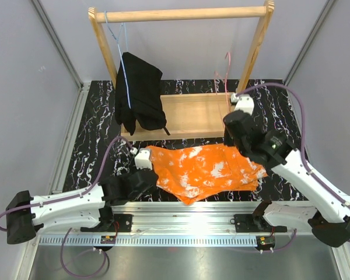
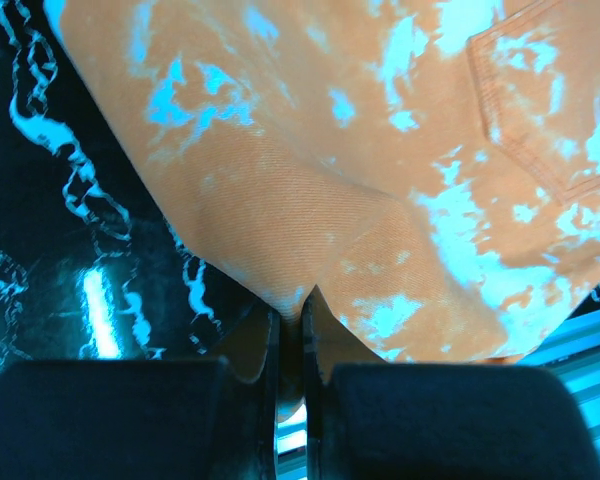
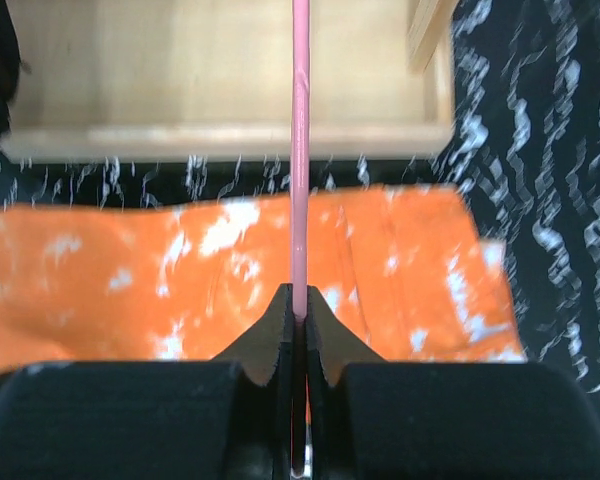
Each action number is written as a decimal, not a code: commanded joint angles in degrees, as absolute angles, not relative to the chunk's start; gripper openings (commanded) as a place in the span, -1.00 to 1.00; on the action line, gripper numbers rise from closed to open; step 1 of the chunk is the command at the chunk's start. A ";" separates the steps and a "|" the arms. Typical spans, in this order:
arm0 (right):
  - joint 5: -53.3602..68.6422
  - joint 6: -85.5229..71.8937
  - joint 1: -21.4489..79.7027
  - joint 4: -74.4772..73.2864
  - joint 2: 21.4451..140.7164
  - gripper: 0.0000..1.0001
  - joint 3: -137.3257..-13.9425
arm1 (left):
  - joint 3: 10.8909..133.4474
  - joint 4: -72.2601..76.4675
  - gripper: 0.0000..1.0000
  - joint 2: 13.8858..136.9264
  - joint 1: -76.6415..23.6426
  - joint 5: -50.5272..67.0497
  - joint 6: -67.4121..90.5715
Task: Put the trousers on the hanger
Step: Place trousers on hanger
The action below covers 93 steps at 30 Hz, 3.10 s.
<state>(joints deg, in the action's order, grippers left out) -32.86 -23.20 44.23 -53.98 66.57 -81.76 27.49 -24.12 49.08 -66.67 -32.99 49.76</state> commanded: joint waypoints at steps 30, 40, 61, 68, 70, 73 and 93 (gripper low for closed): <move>-50.19 -94.11 98.34 -68.37 80.68 -1.00 -63.46 | 40.42 -4.83 -1.00 57.74 -82.26 -37.61 34.63; -49.92 -99.23 101.78 -70.49 81.03 -1.00 -61.79 | 43.51 -13.43 -1.00 50.37 -85.43 -45.25 32.96; -51.94 -94.93 101.87 -61.11 80.69 -1.00 -59.95 | 37.09 -6.87 -1.00 45.34 -85.43 -37.02 23.92; -50.54 -93.07 101.95 -56.86 71.64 -1.00 -52.13 | 37.18 7.02 -1.00 54.92 -85.60 -30.15 19.78; -50.45 -92.99 101.95 -58.17 69.61 -1.00 -51.86 | 37.35 9.31 -1.00 57.65 -85.61 -28.84 19.51; -50.19 -91.41 102.04 -59.06 68.56 -1.00 -52.12 | 35.78 13.87 -1.00 60.55 -85.52 -26.20 19.60; -50.01 -90.44 102.57 -65.30 64.43 -1.00 -49.57 | 30.14 32.16 -1.00 79.18 -85.69 -16.70 24.34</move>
